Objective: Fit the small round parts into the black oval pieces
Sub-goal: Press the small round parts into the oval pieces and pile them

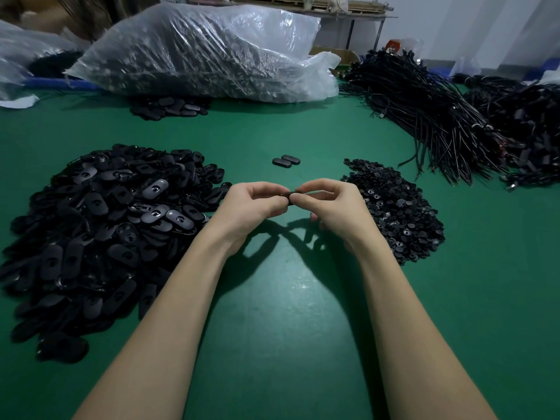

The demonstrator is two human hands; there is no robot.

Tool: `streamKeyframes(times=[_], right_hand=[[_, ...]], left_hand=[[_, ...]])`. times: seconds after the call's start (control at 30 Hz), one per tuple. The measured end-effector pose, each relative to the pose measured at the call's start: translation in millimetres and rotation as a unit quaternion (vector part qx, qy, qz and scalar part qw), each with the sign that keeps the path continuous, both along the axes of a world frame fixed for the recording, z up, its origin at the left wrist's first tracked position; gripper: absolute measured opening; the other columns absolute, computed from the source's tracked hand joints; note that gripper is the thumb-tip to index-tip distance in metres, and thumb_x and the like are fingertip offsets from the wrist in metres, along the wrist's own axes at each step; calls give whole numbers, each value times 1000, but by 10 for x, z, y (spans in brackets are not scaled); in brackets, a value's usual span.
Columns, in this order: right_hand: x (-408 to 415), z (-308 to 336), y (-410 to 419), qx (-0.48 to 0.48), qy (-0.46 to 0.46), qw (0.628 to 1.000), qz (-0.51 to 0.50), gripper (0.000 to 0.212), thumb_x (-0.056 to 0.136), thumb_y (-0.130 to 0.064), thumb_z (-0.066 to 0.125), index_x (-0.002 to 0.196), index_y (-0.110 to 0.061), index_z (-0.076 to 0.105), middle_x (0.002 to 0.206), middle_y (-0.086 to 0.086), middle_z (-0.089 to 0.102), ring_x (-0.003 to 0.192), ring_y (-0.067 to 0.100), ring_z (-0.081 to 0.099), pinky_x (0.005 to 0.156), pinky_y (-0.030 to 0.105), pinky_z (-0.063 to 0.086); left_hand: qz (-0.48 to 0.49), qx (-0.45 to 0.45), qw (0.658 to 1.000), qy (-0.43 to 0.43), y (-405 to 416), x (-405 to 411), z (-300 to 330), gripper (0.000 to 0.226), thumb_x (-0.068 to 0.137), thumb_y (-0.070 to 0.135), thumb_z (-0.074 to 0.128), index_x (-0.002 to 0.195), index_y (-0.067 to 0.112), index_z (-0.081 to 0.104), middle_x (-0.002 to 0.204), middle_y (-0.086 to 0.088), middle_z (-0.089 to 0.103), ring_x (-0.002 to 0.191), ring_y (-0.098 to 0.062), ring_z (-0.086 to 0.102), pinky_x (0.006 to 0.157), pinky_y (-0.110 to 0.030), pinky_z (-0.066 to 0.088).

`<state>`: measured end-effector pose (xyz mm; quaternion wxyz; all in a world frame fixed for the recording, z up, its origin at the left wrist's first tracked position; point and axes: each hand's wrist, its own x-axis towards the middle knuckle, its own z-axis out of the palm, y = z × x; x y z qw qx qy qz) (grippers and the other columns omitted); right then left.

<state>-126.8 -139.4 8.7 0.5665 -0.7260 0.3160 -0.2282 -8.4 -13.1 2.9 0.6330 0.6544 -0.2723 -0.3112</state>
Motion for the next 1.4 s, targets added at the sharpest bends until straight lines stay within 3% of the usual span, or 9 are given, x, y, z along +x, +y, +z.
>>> streamKeyframes(times=[0.1,0.3,0.6,0.8,1.0,1.2,1.4], right_hand=[[-26,9,-6,29,-12,999,18,15,80,-22,88,84,-17,74,60,-8,69,48,6,52,44,17,40],[-59,59,-21,47,-11,998,51,7,87,-11,81,93,-10,77,71,-7,75,55,4,63,51,16,49],[-11,56,17,17,-2,1000,19,7,84,-11,82,89,-12,77,72,-4,76,55,6,65,51,17,50],[14,40,20,-10,6,1000,4,6,84,-15,83,86,-17,77,73,-5,77,56,5,68,51,17,51],[20,21,28,-32,21,999,-1,7,82,-17,84,82,-19,77,72,-5,77,58,5,70,52,18,52],[40,18,96,-63,23,998,-4,12,83,-13,83,77,-21,75,67,-6,74,54,3,68,51,19,55],[97,-20,149,-103,23,994,-17,8,85,-15,78,82,-22,75,66,-7,75,55,10,73,62,24,62]], left_hand=[[-10,0,1000,-5,12,16,-26,15,86,3,74,96,14,78,101,-9,78,106,-25,72,103,-39,53],[-15,0,1000,-14,33,51,-32,15,85,5,75,91,19,80,98,-7,78,102,-25,73,104,-41,52],[1,11,999,-33,25,34,-6,16,86,2,73,94,16,78,92,-4,78,90,-15,73,90,-27,55],[10,14,998,-54,16,24,-8,15,87,2,73,95,14,77,85,0,77,79,-7,70,72,-14,51],[19,27,997,-73,-5,10,-38,12,86,6,76,94,14,77,88,-4,78,85,-15,72,89,-30,57],[38,47,991,-123,-27,5,-61,15,87,7,75,85,22,76,81,1,78,80,-12,72,82,-30,58],[73,50,986,-138,-38,-24,-76,12,86,10,75,86,22,76,81,0,77,84,-19,74,90,-40,59]])
